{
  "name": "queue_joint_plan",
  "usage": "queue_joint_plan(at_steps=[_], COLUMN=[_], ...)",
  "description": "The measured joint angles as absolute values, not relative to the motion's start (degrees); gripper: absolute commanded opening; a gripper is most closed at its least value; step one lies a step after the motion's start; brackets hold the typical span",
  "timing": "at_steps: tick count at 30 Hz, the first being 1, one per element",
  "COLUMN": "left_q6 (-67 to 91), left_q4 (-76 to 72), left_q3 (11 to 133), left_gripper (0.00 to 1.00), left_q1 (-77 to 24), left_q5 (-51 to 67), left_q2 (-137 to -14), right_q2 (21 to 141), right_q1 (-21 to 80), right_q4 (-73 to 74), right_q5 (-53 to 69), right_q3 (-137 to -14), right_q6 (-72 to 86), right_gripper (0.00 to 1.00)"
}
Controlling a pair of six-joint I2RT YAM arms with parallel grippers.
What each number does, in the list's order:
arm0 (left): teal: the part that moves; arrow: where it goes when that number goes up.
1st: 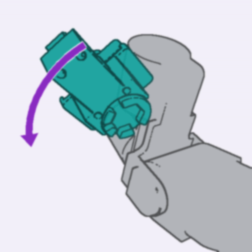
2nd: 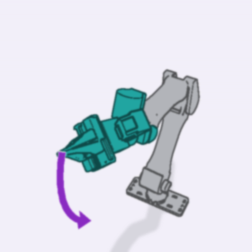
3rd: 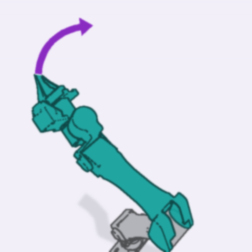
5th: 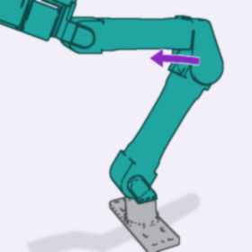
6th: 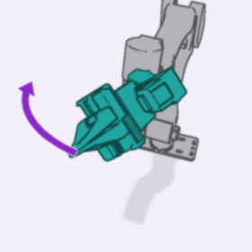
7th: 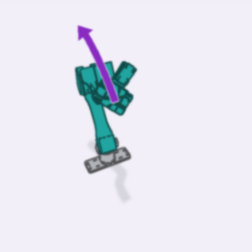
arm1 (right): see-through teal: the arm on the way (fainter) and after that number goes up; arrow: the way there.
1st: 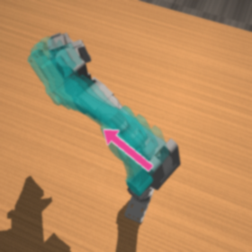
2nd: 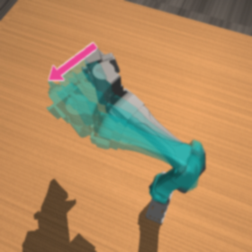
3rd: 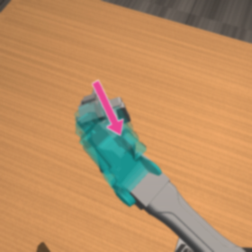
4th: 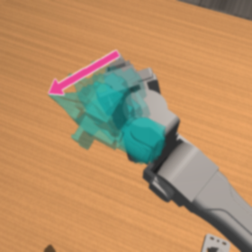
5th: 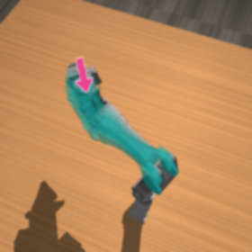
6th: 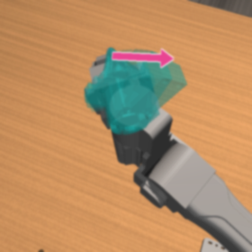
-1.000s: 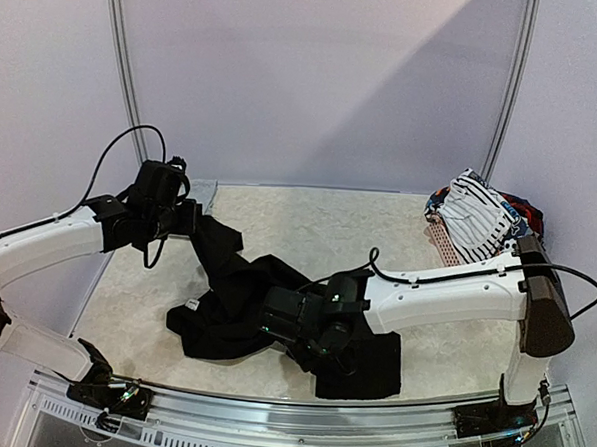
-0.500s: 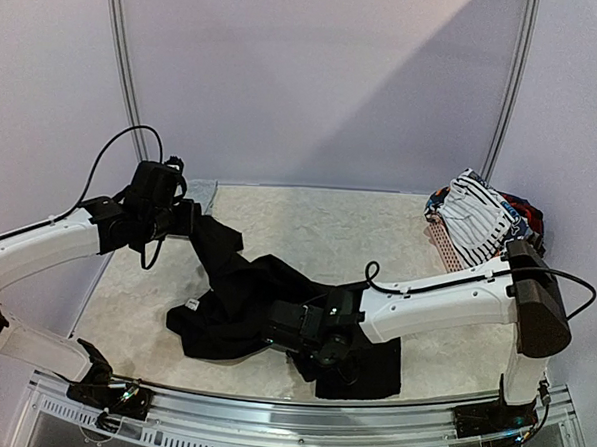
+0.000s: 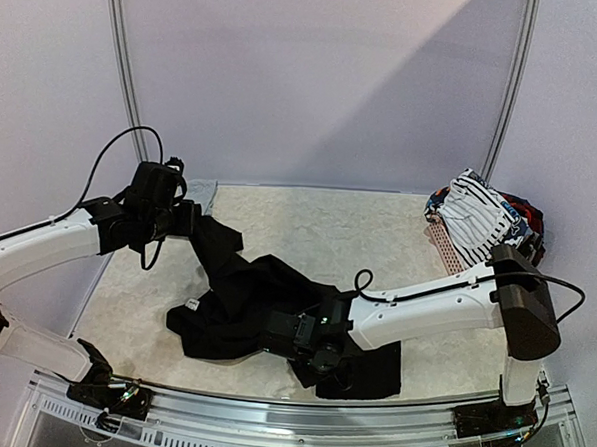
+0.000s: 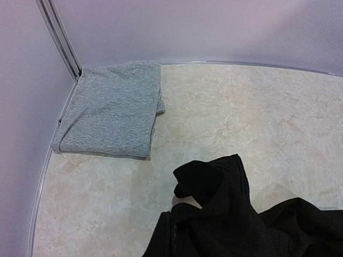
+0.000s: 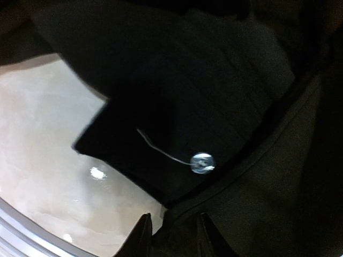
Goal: Fold and stack the mixed laundry pile
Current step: Flatten out the crumpled shirt at the center of the board.
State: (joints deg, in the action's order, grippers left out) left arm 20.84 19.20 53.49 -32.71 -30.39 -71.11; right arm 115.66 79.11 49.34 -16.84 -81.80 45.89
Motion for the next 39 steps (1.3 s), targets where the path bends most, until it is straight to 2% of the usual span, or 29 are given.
queue_joint_plan(at_steps=[7,18,29,39], left_q6=[20.84,20.86,20.84,19.73], left_q4=[19.2,19.27,22.87,28.49], left_q3=[53.45,53.45,54.85,65.52], left_gripper=[0.0,0.0,0.0,0.0], left_q1=[-32.71,-32.71,-32.71,-32.71], left_q5=[-30.3,-29.76,-28.84,-29.19], left_q2=[-71.11,-70.37,-64.29,-58.63], right_q2=[115.7,113.43,95.96,83.48], right_q1=[79.13,79.13,77.93,72.82], right_q4=[53.78,58.67,66.92,69.45], right_q5=[-20.25,-25.87,-37.8,-48.71], right_q3=[-82.81,-83.77,-83.77,-86.7], right_q6=[47.62,47.53,49.98,50.02], right_gripper=[0.0,0.0,0.0,0.0])
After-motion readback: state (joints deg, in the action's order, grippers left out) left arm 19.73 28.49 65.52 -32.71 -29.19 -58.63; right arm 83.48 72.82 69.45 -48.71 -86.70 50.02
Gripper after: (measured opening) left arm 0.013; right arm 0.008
